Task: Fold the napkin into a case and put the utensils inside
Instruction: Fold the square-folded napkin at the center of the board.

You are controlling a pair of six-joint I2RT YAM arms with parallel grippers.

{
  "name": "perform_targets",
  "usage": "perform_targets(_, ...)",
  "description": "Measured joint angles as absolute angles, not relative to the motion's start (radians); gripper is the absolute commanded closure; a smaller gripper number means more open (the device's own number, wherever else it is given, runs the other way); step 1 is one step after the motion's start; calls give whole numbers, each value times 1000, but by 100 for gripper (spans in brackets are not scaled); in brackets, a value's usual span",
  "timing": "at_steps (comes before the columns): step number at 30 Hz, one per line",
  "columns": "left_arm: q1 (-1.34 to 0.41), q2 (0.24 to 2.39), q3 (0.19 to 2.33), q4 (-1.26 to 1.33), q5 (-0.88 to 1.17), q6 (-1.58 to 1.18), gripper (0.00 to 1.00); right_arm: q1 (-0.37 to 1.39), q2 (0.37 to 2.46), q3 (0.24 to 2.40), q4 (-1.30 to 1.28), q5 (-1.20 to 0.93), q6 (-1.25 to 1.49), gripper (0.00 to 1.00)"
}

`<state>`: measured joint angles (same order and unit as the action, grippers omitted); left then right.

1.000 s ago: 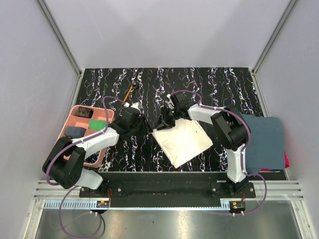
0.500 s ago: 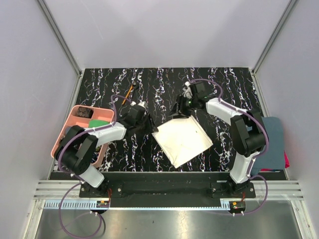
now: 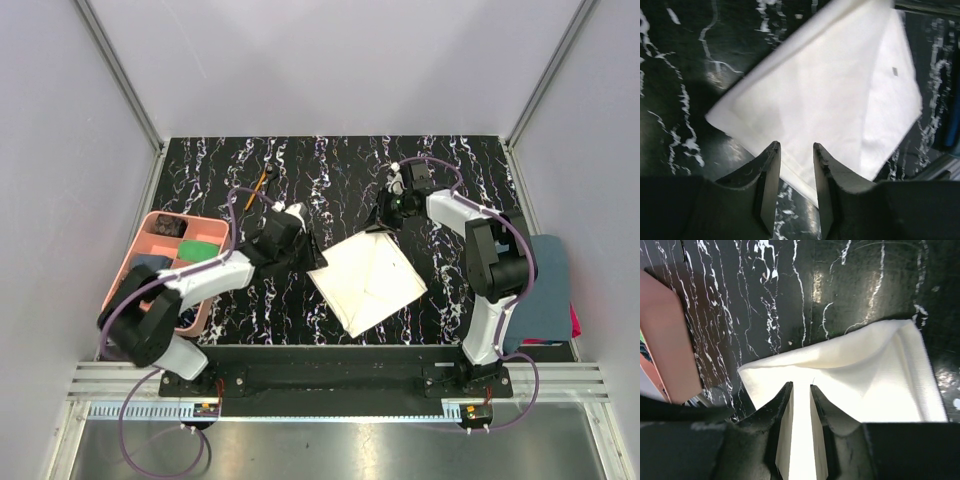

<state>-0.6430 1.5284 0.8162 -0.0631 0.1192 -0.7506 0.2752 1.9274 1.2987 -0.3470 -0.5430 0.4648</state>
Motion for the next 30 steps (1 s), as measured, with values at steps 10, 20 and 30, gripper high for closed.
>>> perform_targets(10, -720, 1481, 904, -51, 115, -753, 64, 233, 1917, 1277, -366, -543, 425, 66)
perform_targets(20, -798, 1684, 981, -57, 220, -741, 62, 207, 1916, 1268, -373, -541, 403, 70)
perform_targets(30, -659, 1673, 982, -121, 129, -714, 53, 206, 1916, 1268, -372, -557, 400, 71)
